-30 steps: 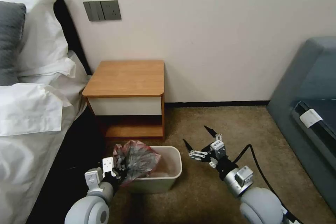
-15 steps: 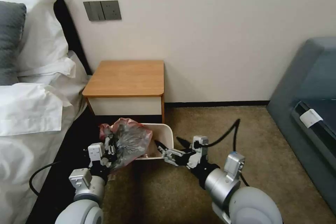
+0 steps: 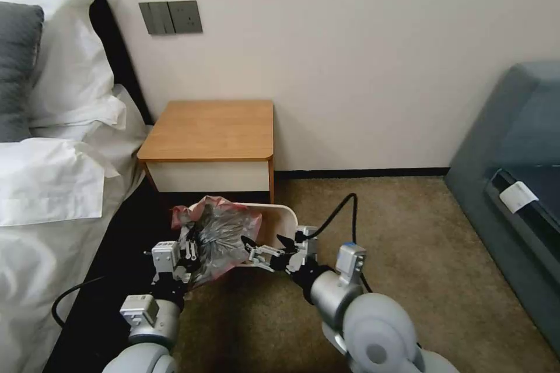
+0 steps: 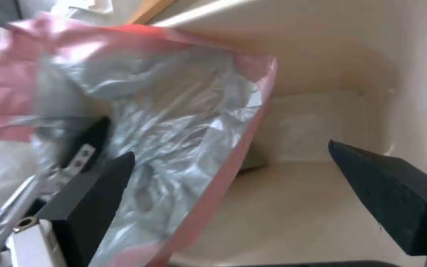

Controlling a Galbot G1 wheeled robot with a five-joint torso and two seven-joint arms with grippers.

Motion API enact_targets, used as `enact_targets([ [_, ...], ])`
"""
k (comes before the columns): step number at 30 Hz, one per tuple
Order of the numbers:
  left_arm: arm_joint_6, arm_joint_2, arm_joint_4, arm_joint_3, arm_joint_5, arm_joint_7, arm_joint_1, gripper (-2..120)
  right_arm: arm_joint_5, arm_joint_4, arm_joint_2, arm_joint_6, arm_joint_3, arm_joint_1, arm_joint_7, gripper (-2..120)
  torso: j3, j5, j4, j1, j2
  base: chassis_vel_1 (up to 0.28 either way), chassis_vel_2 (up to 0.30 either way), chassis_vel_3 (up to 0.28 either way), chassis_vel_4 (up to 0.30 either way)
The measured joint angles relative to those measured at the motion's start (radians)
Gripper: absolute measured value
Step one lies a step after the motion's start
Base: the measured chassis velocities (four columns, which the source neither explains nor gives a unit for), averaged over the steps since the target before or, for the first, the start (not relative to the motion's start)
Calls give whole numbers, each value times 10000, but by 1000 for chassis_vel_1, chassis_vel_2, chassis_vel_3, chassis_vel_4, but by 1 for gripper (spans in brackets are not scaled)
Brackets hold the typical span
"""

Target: Pick up the garbage bag from the table and place it over the trash can.

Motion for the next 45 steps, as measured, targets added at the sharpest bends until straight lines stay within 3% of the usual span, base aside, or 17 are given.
enact_targets([
  [9, -1139, -34, 73, -71, 239, 358, 189, 7, -207, -873, 581, 171, -180, 460, -205, 100, 1, 0, 0, 0, 0, 0, 0, 0, 0],
  [14, -1412, -63, 169, -69, 282, 431, 223, 7, -187, -1021, 763, 234, -182, 508, -230, 100, 0, 0, 1, 0, 0, 0, 0, 0, 0],
  [19, -1537, -85, 259, -70, 303, 478, 223, 7, -210, -1126, 903, 313, -183, 511, -312, 86, 0, 0, 0, -1, 0, 0, 0, 0, 0],
  [25, -1543, -91, 406, -124, 306, 476, 177, 7, -510, -1177, 900, 425, -175, 486, -522, 58, 0, 0, 0, 0, 0, 0, 0, 0, 0],
  [27, -1543, -91, 419, -133, 301, 471, 174, 7, -583, -1180, 885, 459, -173, 480, -569, 57, 0, 0, 0, 0, 0, 0, 0, 0, 0],
  [30, -1544, -93, 482, -195, 291, 456, 173, 7, -807, -1183, 838, 556, -132, 443, -744, 39, 0, 0, 0, -1, 0, 0, 0, 0, 0],
  [34, -1559, -92, 525, -231, 289, 445, 184, 7, -905, -1182, 828, 590, -113, 409, -855, 30, 0, 0, 0, 0, 0, 0, 0, 0, 0],
  [39, -1610, -106, 501, -210, 287, 443, 227, 7, -1123, -1215, 905, 649, -145, 366, -1001, 8, 0, 1, 0, 0, 0, 0, 0, 0, 0],
  [42, -1627, -109, 483, -208, 283, 440, 243, 7, -1208, -1236, 916, 666, -173, 362, -1044, 0, 0, 1, 0, -1, 0, 0, 0, 0, 0],
  [45, -1648, -109, 479, -211, 282, 437, 266, 7, -1259, -1236, 896, 676, -201, 362, -1090, 0, 0, 1, 0, 0, -1, 0, 0, 0, 0],
])
